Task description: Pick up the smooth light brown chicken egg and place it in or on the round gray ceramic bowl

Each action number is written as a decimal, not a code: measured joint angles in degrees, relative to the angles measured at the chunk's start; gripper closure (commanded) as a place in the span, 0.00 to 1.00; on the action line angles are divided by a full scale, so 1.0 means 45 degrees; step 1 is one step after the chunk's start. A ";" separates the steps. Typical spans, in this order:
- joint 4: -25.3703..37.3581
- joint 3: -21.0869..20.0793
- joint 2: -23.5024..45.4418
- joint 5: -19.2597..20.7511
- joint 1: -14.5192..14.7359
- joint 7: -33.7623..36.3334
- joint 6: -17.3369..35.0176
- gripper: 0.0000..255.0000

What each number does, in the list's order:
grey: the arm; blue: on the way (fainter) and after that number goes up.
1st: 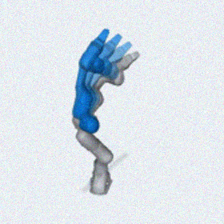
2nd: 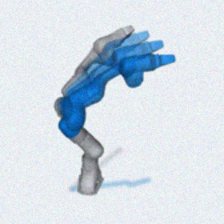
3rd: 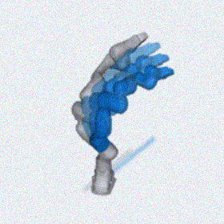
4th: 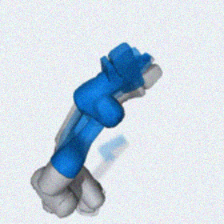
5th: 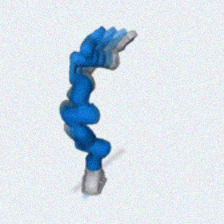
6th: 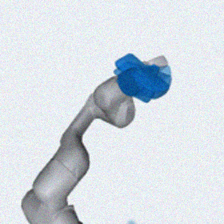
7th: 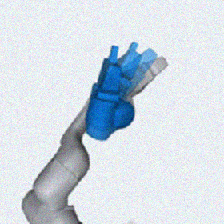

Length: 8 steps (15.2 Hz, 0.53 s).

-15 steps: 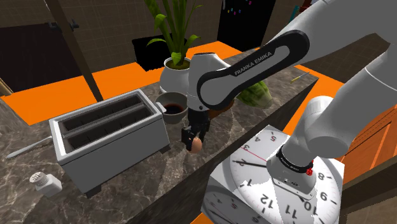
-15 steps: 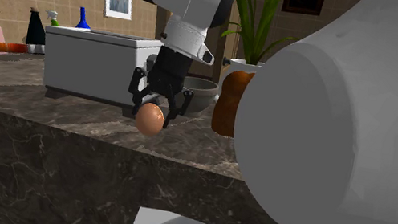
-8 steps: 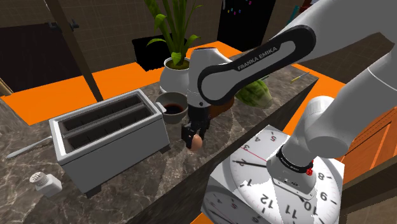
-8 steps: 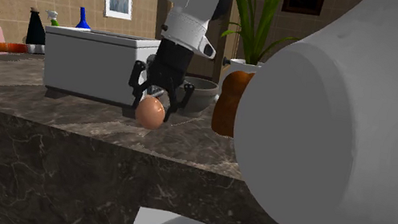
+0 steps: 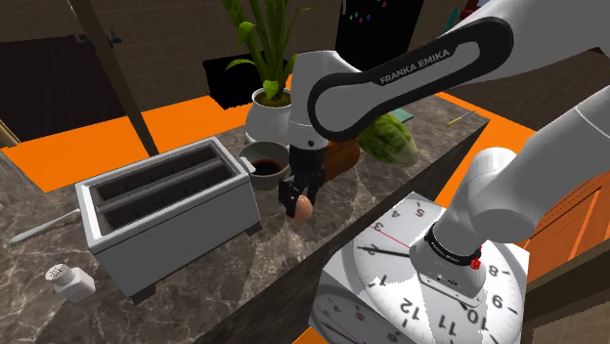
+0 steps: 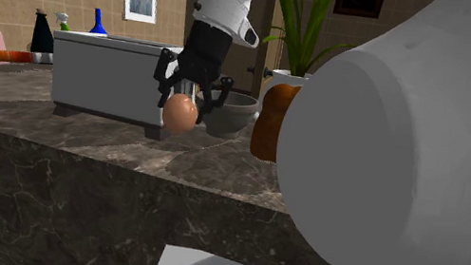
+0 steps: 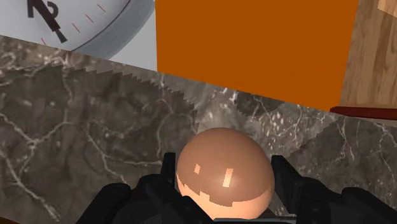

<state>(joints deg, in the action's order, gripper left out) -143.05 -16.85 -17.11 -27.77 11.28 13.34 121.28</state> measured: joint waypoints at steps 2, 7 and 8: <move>0.0191 0.0044 -0.0215 0.0070 -0.0017 0.0120 -0.0393 1.00; 0.0705 0.0153 -0.0650 0.0227 -0.0056 0.0400 -0.1309 1.00; 0.0816 0.0167 -0.0711 0.0252 -0.0059 0.0459 -0.1472 1.00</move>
<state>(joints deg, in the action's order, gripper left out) -139.38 -16.10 -20.31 -26.64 11.01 15.41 114.65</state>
